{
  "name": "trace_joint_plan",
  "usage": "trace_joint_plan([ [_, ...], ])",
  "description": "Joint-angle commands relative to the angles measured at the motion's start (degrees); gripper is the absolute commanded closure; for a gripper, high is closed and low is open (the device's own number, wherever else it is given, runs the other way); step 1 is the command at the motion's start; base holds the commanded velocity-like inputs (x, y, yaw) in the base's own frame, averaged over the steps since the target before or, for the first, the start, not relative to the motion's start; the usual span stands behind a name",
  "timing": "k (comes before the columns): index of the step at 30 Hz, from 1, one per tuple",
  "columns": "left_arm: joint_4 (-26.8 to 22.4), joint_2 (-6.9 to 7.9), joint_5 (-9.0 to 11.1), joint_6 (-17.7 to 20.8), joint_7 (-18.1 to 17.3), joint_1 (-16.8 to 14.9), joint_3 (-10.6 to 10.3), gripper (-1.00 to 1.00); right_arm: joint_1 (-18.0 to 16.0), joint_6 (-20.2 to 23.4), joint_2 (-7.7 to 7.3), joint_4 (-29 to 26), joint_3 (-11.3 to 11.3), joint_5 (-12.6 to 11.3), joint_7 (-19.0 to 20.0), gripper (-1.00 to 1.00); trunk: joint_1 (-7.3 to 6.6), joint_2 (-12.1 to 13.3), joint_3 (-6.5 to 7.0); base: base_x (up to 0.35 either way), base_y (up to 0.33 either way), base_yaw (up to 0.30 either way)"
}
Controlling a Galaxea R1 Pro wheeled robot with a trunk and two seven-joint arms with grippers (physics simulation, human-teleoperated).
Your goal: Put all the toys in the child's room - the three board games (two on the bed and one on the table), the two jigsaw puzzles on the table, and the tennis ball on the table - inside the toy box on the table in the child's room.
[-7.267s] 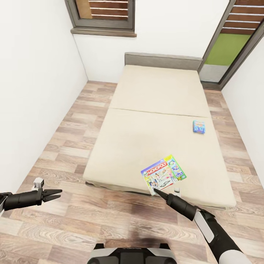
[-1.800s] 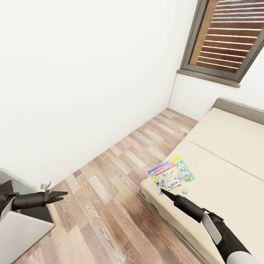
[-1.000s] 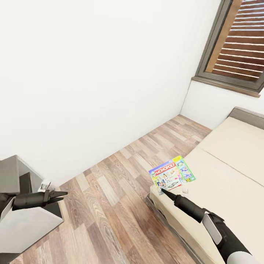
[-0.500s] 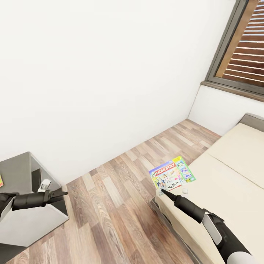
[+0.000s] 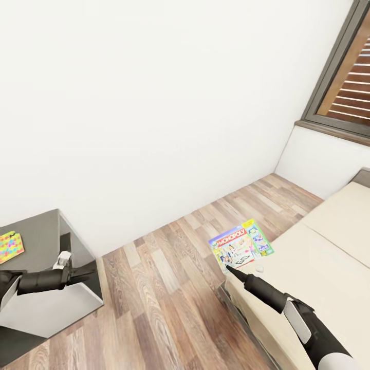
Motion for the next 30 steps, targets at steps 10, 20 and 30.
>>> trace_joint_plan([
  [10, 0.0, -0.06, 0.0, 0.6, -0.1, -0.1, 0.1, -1.00, -0.1, 0.6, -0.01, 0.5, 0.0, -0.4, 0.1, 1.00, 0.03, -0.1, 0.77, 0.000, 0.000, 0.154],
  [20, 0.0, -0.06, 0.0, 0.6, -0.1, -0.1, 0.1, -1.00, -0.1, 0.5, -0.01, 0.6, 0.0, -0.4, 0.1, 1.00, 0.03, -0.1, 1.63, 0.000, 0.000, 0.154],
  [30, 0.0, -0.08, 0.0, 0.6, -0.1, -0.1, 0.1, -1.00, -0.1, 0.5, -0.01, 0.6, -0.1, -0.4, 0.1, 1.00, 0.03, -0.1, 2.50, 0.000, 0.000, 0.154],
])
